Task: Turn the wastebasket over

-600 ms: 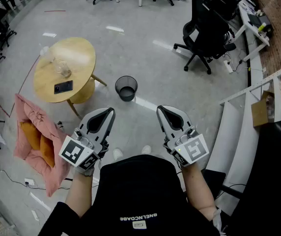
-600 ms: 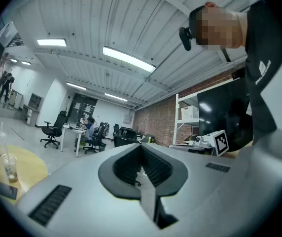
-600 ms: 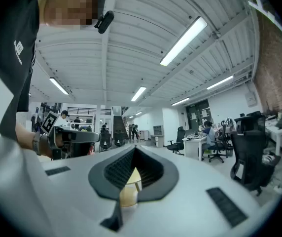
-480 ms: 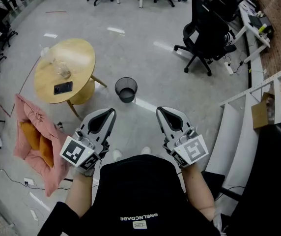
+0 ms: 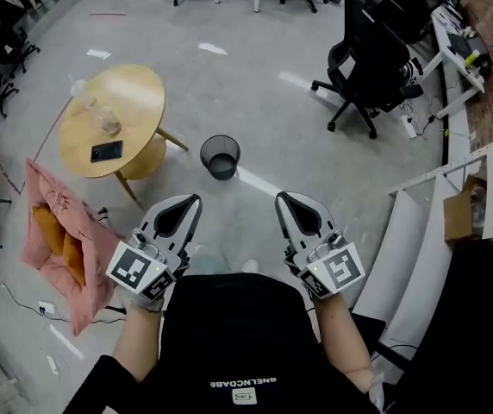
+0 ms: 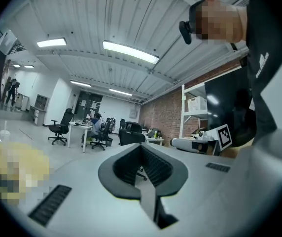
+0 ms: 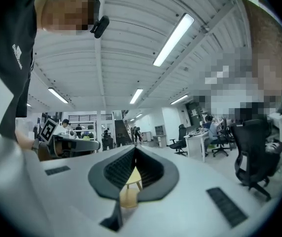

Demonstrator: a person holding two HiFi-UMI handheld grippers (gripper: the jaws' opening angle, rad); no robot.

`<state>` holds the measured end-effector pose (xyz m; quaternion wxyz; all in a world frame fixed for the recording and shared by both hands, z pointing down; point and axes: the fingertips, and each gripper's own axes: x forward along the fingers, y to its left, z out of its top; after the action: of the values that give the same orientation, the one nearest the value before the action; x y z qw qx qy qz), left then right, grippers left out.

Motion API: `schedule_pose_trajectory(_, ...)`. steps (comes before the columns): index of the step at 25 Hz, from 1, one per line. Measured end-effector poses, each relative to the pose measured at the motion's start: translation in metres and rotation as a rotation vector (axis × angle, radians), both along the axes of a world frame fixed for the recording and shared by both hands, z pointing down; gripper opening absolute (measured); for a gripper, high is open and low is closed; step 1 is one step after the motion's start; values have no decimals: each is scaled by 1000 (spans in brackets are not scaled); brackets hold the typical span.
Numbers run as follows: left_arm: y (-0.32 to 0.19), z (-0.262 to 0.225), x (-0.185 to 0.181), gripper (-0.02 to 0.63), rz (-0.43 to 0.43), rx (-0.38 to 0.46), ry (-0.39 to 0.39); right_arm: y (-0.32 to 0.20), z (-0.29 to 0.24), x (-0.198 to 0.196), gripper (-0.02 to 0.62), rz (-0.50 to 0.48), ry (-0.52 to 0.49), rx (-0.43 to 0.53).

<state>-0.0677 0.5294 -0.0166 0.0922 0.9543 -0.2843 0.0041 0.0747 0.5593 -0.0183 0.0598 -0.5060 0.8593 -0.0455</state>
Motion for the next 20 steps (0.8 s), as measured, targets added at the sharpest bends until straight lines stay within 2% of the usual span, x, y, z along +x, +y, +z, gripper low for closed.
schedule_pose_trajectory(4, -19, 15, 0, 14, -14, -34, 8, -21, 13, 5, 9, -10, 6, -33)
schedule_pose_trajectory(8, -61, 27, -1, 14, -13, -57, 29, -61, 33, 5, 11, 5, 72, -82)
schedule_pose_trajectory(15, -167, 56, -17, 14, -1, -101, 6, -166, 60, -8, 11, 12, 116, -159)
schedule_pose_trajectory(20, -229, 68, -33, 14, 31, -132, -17, -244, 66, -25, 11, 40, 108, -226)
